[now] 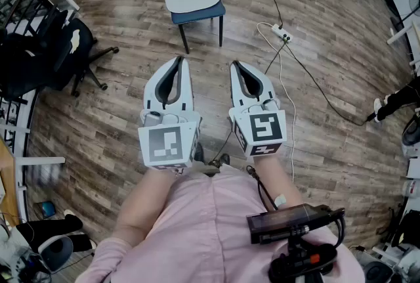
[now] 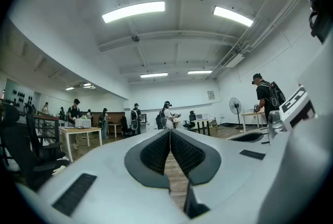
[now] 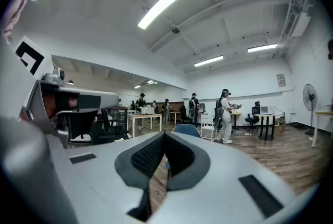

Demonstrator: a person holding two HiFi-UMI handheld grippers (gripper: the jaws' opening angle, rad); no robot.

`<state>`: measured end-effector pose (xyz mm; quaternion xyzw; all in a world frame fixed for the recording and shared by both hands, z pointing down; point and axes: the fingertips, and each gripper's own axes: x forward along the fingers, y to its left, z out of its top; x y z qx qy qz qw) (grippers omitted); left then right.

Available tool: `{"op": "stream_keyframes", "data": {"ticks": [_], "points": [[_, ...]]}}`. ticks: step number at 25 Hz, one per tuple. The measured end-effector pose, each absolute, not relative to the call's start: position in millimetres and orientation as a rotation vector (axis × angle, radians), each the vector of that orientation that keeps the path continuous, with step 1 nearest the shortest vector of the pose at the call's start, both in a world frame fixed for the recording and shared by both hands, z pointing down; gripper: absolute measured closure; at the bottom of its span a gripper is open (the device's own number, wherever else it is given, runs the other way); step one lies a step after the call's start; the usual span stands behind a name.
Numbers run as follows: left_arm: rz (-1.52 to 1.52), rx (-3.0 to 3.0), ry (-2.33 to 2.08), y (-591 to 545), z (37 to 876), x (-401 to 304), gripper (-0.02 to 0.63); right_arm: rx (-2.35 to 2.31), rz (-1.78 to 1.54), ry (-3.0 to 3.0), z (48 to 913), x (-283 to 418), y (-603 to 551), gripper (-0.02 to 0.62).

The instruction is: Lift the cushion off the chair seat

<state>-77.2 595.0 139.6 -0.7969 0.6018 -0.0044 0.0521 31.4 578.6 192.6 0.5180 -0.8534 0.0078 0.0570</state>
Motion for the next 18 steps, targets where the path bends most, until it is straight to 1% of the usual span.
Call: {"op": "stream_keyframes", "data": {"ticks": [12, 17, 18], "points": [[-0.02, -2.396, 1.869, 599, 146, -58, 0.592, 1.508, 0.018, -2.609, 202, 47, 576, 0.595], [-0.035, -2.392, 1.904, 583, 153, -58, 0.592, 1.48, 0.035, -2.633, 205, 49, 559, 0.591], [-0.035, -2.391, 1.91, 578, 154, -58, 0.592, 1.469, 0.04, -2.639, 207, 49, 554, 0.504]]}}
